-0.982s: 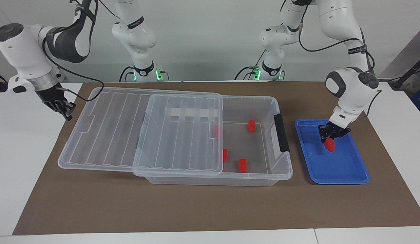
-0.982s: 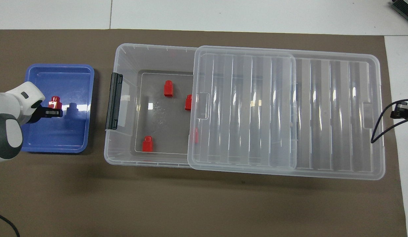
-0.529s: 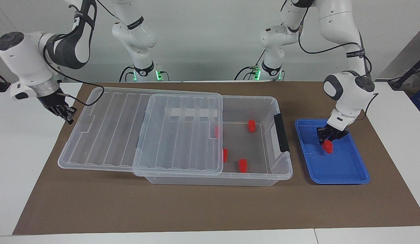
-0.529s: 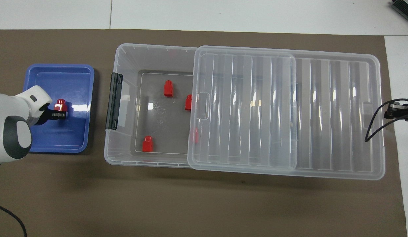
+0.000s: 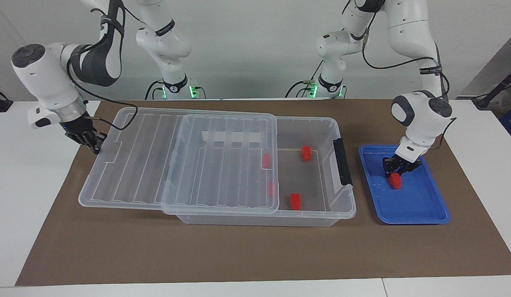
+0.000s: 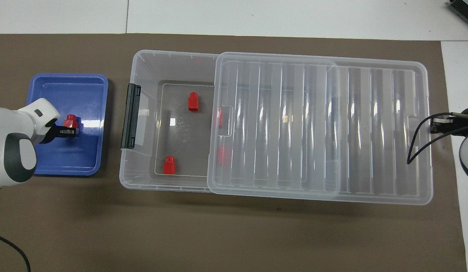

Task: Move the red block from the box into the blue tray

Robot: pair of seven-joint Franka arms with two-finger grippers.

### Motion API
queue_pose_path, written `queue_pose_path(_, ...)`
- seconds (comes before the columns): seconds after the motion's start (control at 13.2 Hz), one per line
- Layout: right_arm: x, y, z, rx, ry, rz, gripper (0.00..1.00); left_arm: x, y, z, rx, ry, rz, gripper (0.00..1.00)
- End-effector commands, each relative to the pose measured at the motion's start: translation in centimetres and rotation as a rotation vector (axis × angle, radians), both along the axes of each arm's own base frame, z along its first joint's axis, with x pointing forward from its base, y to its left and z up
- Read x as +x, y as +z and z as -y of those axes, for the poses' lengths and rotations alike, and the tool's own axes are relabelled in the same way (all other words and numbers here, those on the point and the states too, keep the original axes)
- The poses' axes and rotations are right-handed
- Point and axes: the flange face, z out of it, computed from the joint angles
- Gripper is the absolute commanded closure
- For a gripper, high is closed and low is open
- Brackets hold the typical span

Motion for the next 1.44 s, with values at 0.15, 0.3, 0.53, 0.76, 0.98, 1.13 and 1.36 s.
queue_pose_path(0.15,-0.6,-0.5,-4.6,0.052,0.084,-0.049,1.0,1.2,8.8,0.6,-0.002,0.008,-0.058,0.53)
queue_pose_path(0.3,-0.4,-0.4,-6.9,0.067,0.109,-0.041,1.0,0.5,13.7,1.2,-0.006,0.046,-0.069,0.53)
queue_pose_path(0.53,-0.3,-0.4,-9.8,0.068,0.15,-0.042,1.0,-1.3,20.4,1.8,-0.005,0.04,-0.084,0.51)
queue_pose_path(0.76,0.1,-0.1,-12.4,0.065,0.173,-0.001,1.0,-3.1,24.7,4.8,-0.008,0.099,-0.052,0.47)
queue_pose_path(0.98,-0.1,0.0,-14.9,0.065,0.216,-0.001,1.0,-3.9,27.0,7.1,-0.007,0.087,-0.085,0.46)
queue_pose_path(1.13,-0.2,0.0,-16.0,0.066,0.204,0.001,1.0,-4.1,26.8,9.8,-0.001,0.044,-0.087,0.46)
queue_pose_path(1.36,-0.3,0.1,-16.7,0.066,0.213,0.005,1.0,-4.2,26.6,11.5,-0.003,0.058,-0.068,0.46)
